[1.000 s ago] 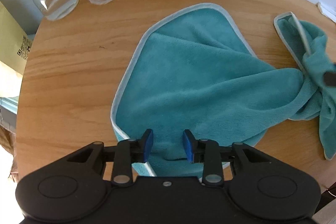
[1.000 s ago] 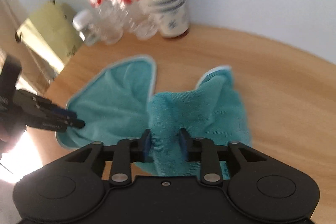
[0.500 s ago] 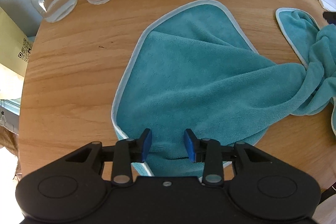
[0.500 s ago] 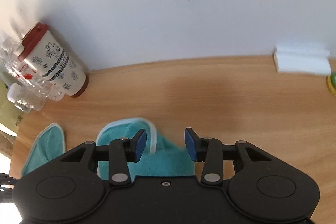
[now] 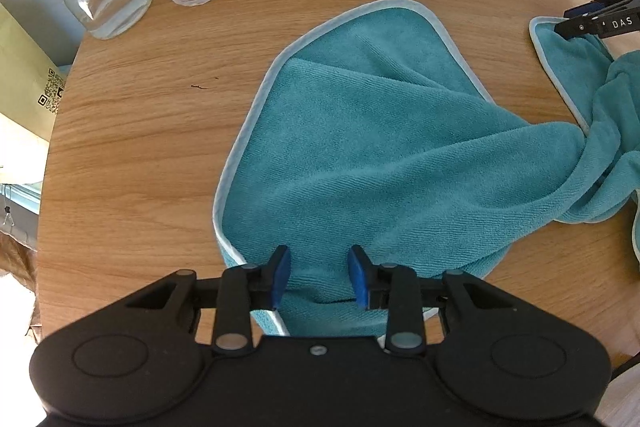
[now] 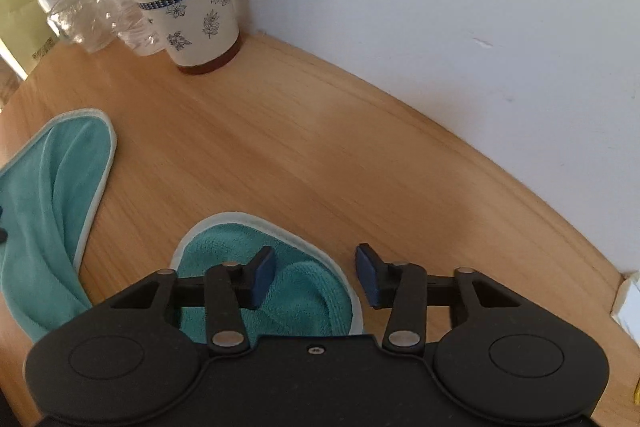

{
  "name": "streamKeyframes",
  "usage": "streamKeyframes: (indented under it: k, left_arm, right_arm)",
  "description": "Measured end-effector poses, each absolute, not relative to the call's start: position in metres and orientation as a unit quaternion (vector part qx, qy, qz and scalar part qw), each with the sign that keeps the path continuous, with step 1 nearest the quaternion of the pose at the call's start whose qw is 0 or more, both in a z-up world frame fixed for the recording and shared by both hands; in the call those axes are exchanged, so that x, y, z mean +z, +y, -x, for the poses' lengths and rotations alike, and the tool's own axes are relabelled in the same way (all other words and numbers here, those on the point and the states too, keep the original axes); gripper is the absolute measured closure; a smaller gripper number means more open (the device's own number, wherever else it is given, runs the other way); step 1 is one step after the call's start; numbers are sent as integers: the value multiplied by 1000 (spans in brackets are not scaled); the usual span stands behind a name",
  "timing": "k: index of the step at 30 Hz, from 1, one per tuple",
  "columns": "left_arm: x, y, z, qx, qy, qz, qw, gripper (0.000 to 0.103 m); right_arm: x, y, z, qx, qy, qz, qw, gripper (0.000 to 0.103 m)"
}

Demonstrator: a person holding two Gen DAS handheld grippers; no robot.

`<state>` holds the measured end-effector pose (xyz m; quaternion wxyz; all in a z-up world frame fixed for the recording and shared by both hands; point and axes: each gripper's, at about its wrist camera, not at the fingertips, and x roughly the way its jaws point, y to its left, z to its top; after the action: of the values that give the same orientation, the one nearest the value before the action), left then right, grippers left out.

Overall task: Fold towel
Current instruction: 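Lift the towel edge with the right tool and drag it across the table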

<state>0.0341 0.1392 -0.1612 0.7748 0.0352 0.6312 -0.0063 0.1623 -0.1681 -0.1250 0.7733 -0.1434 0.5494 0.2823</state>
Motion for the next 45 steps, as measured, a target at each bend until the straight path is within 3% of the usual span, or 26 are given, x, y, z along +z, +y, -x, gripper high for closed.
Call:
streamKeyframes:
  k: [5, 12, 20, 29, 31, 36, 38, 45]
  left_arm:
    - [-161, 138, -32, -1, 630, -51, 775, 77]
    - [-161, 137, -27, -1, 627, -82, 775, 77]
    - [-160, 140, -24, -5, 633, -101, 767, 77]
    - [-160, 146, -22, 11, 643, -94, 760, 77]
    - [-160, 147, -23, 17, 646, -95, 757, 77]
    - [-161, 142, -25, 23, 649, -107, 753, 76]
    - [-161, 142, -24, 23, 648, -109, 753, 77]
    - [-161, 147, -26, 18, 652, -95, 752, 77]
  right_arm:
    - [-108, -192, -160, 241, 540, 147, 793, 93]
    - [-39, -285, -130, 48, 492, 112, 862, 94]
    - [28, -350, -77, -107, 464, 79, 876, 94]
    - [-47, -342, -137, -51, 470, -15, 881, 88]
    - [-64, -335, -152, -9, 464, -32, 885, 63]
    - [-63, -335, -158, 3, 463, 43, 885, 60]
    - [-56, -351, -133, -5, 460, 64, 885, 50]
    - [-79, -385, -35, -1, 510, 41, 859, 52]
